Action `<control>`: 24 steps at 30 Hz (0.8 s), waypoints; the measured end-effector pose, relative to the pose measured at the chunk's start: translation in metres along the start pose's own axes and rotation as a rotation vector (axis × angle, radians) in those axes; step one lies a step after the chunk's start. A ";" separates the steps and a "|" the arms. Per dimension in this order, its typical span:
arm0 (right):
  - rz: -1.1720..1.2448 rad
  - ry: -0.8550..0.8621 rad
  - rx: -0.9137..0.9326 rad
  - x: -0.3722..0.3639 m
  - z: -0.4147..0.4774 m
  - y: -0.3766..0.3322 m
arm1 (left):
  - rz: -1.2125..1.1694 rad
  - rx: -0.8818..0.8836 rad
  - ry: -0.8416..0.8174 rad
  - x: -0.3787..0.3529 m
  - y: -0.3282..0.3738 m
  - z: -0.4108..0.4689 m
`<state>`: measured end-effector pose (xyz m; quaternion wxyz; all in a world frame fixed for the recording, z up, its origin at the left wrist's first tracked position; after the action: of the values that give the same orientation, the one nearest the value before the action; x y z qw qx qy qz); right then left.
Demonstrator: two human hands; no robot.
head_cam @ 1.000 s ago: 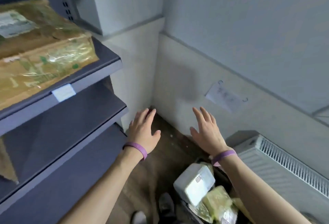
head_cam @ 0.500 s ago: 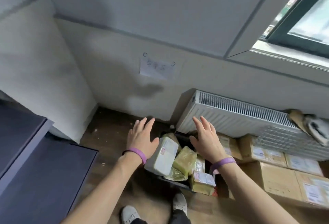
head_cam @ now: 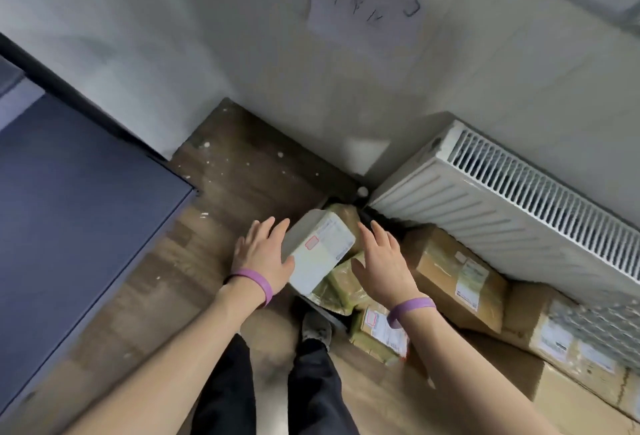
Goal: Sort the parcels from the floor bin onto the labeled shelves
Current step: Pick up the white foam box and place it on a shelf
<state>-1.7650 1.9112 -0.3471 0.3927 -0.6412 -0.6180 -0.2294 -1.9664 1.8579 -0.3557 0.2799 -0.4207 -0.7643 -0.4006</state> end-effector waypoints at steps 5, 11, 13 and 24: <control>-0.112 -0.050 0.071 -0.064 0.092 0.014 | -0.069 0.124 -0.017 -0.080 -0.036 0.052; -0.199 -0.115 0.045 -0.142 0.175 0.041 | -0.162 0.305 -0.101 -0.184 -0.067 0.092; -0.204 -0.142 0.021 -0.164 0.189 0.047 | -0.209 0.419 -0.175 -0.210 -0.076 0.094; 0.096 -0.128 0.090 -0.196 0.208 0.066 | -0.676 0.574 0.025 -0.244 -0.088 0.105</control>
<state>-1.7662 1.9592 -0.6365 0.3915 -0.6650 -0.6202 -0.1408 -1.9330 1.8162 -0.6300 0.2479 -0.0475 -0.9358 -0.2462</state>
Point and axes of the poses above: each hand's wrist, its own z-axis towards the middle knuckle, its own x-axis out of the back of the hand, y = z × x, the point moved 2 cm from there along z, towards the middle knuckle, and after that the axes turned 7 degrees about -x, right-handed, at the moved point
